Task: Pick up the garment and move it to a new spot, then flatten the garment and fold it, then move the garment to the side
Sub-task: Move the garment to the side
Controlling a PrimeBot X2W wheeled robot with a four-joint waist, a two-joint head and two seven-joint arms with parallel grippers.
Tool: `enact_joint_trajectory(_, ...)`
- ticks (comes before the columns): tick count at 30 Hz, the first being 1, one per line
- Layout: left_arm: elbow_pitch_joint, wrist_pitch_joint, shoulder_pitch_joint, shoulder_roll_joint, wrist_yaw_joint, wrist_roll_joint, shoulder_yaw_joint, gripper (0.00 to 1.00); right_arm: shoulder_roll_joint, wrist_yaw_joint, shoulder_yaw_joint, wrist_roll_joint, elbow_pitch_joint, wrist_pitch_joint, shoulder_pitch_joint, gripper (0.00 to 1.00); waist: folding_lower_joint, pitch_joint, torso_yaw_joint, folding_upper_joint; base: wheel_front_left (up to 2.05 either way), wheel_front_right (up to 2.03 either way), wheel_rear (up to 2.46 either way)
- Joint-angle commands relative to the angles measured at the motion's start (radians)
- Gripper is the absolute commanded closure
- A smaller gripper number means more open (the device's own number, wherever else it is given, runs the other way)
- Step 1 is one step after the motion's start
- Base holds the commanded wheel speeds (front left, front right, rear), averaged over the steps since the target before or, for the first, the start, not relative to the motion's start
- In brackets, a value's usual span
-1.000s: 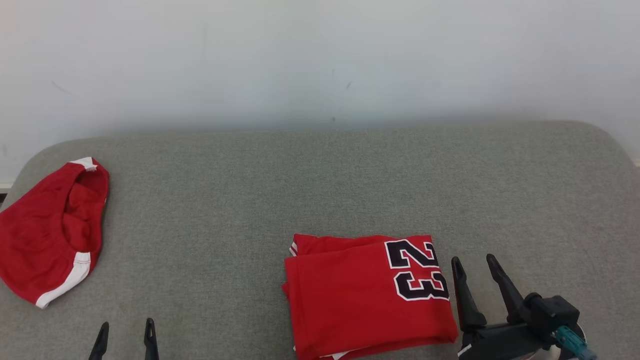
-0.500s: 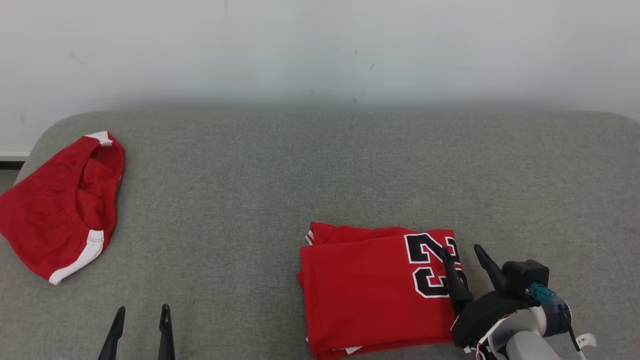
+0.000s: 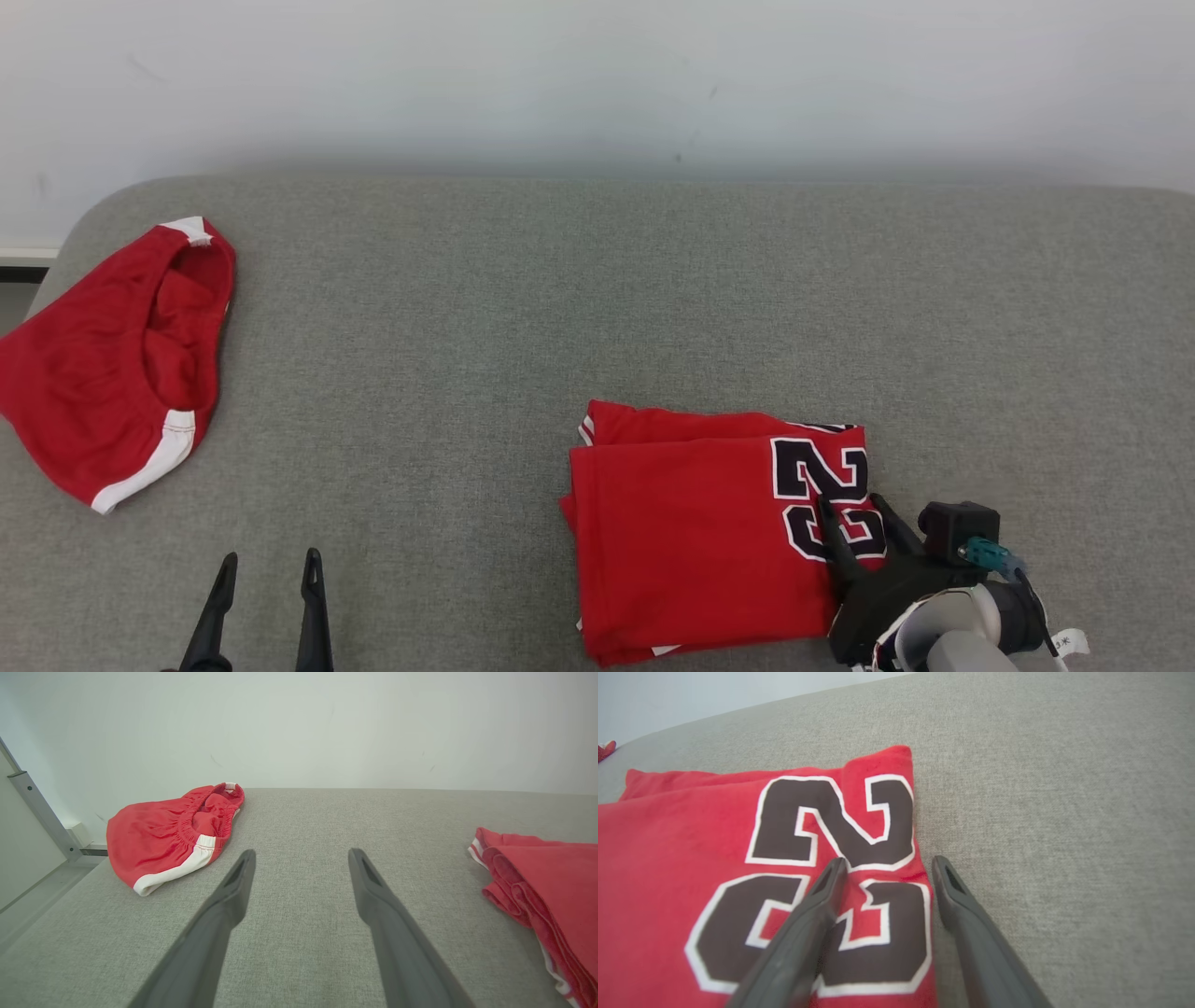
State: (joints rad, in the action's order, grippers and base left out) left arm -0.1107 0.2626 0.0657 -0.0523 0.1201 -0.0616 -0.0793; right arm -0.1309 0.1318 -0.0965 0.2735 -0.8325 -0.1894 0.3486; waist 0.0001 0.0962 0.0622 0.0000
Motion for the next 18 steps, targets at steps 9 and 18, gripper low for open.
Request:
enact_joint_trajectory(9,0.004,0.003,-0.030,0.002,-0.004,-0.018,-0.003,0.00,-0.015,-0.003,-0.078,0.052,-0.005,-0.015,0.078,1.00,-0.0001,0.036,-0.022,0.0000,0.00,0.00,0.00)
enact_joint_trajectory(18,0.026,0.003,-0.086,0.001,0.002,-0.023,0.013,0.00,-0.124,-0.003,-0.128,0.058,-0.001,0.000,0.300,1.00,-0.0001,0.146,-0.047,0.0000,0.00,0.00,0.00)
